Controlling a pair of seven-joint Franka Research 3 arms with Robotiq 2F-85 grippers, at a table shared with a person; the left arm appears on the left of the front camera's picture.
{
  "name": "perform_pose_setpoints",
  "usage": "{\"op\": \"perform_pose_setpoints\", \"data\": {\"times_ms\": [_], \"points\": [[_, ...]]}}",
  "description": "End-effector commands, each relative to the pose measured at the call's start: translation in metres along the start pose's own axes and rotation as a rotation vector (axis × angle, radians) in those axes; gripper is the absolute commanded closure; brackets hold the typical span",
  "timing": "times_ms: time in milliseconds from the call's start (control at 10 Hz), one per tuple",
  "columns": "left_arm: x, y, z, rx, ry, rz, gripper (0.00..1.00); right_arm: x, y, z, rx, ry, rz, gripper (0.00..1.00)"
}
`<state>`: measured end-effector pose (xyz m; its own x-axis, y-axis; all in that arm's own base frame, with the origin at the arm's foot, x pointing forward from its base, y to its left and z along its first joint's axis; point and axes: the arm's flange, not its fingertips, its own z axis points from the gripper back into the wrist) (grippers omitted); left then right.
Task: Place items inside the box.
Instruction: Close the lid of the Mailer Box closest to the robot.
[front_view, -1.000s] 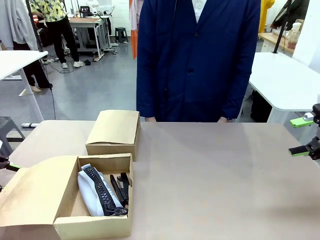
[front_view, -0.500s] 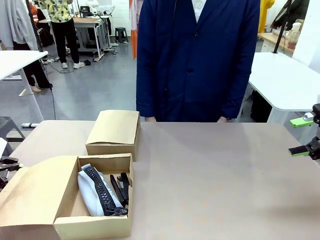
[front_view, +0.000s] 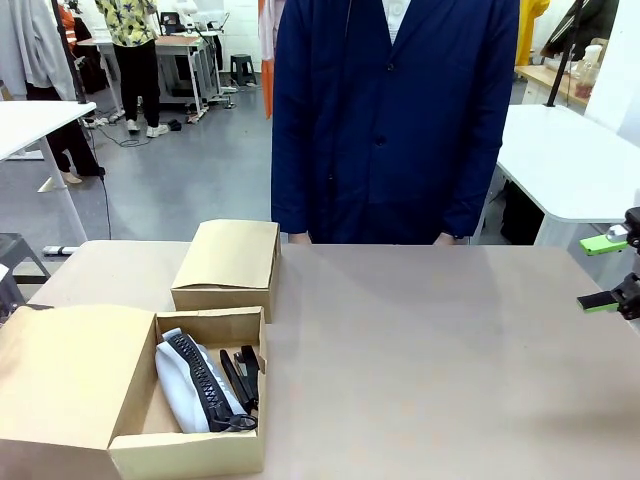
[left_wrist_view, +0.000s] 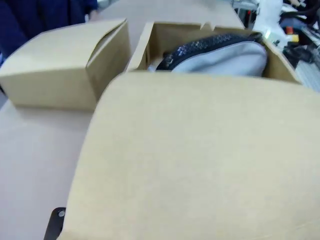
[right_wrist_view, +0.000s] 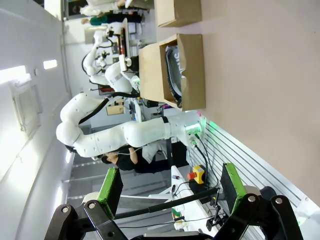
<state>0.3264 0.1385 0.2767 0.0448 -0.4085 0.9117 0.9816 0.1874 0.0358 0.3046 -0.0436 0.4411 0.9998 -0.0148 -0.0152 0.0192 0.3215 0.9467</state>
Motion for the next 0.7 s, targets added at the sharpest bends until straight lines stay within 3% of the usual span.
{"op": "perform_pose_setpoints", "data": {"times_ms": [0, 300, 600], "points": [[0.026, -0.035, 0.003, -0.034, -0.091, -0.014, 0.00, 0.000, 0.005, 0.002, 0.016, -0.003, -0.011, 0.00], [0.078, -0.058, 0.011, -0.050, -0.201, 0.021, 0.00, 0.000, 0.005, 0.002, 0.016, -0.003, -0.011, 0.00], [0.136, -0.089, -0.002, -0.177, -0.324, -0.074, 0.00, 0.000, 0.005, 0.002, 0.016, -0.003, -0.011, 0.00]]}}
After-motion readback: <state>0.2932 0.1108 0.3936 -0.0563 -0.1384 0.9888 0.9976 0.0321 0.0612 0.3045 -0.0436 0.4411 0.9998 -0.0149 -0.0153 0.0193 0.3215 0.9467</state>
